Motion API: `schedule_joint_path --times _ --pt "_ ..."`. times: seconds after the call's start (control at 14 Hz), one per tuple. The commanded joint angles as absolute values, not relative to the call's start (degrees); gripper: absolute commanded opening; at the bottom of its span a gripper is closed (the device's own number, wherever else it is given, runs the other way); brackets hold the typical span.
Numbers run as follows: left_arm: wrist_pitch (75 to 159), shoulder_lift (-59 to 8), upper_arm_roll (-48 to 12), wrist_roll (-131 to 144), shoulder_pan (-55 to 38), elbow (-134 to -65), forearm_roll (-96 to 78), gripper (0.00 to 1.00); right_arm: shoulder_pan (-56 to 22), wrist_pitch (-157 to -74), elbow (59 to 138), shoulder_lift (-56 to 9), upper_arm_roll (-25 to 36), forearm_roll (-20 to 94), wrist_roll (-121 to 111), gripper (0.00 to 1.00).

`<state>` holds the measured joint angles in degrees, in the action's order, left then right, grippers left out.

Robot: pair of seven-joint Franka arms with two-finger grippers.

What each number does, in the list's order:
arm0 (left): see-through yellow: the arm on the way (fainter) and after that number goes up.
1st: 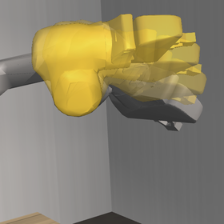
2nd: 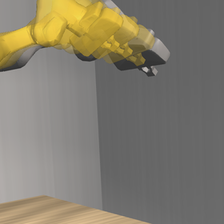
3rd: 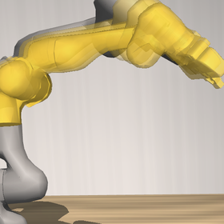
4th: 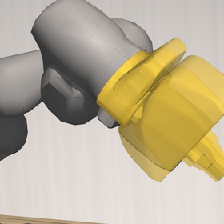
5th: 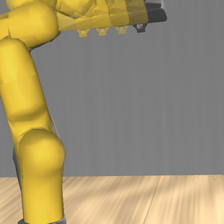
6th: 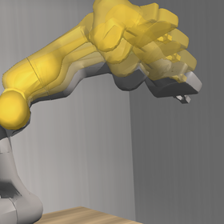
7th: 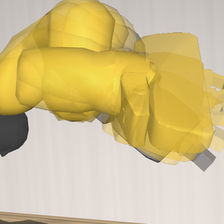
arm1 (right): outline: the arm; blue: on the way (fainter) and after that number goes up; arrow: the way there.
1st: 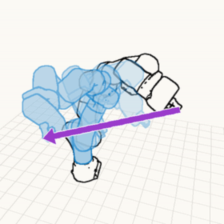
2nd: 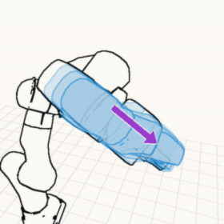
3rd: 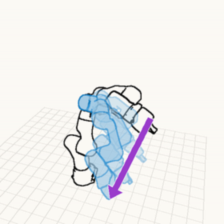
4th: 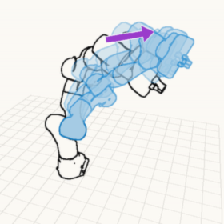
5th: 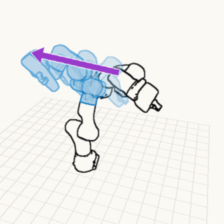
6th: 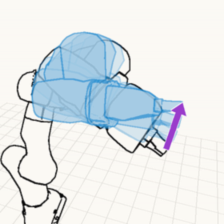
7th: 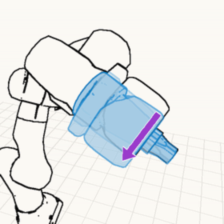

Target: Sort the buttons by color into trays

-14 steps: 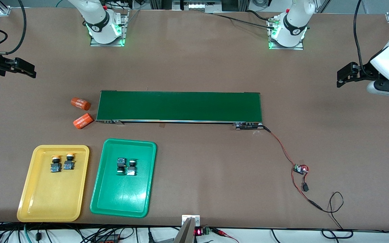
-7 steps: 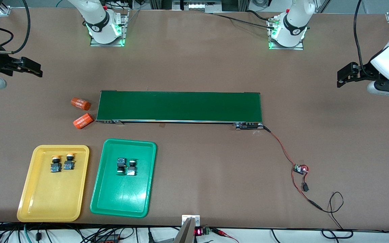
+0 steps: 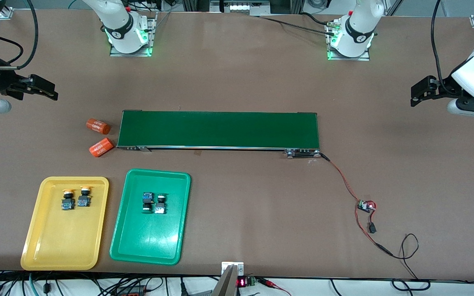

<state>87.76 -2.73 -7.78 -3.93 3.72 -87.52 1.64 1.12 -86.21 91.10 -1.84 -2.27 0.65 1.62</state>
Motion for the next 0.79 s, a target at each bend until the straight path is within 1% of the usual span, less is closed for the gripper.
schedule_joint_path --times 0.0,0.72 --pt "86.66 -3.52 -7.73 -4.4 3.52 -85.69 2.72 1.0 0.7 -86.57 90.62 -1.76 -2.2 1.5 2.29 1.0" --pt "86.57 -3.52 -7.73 -4.4 3.6 -85.69 2.72 1.0 0.79 -86.22 90.44 -1.85 -2.2 0.97 6.41 1.0"
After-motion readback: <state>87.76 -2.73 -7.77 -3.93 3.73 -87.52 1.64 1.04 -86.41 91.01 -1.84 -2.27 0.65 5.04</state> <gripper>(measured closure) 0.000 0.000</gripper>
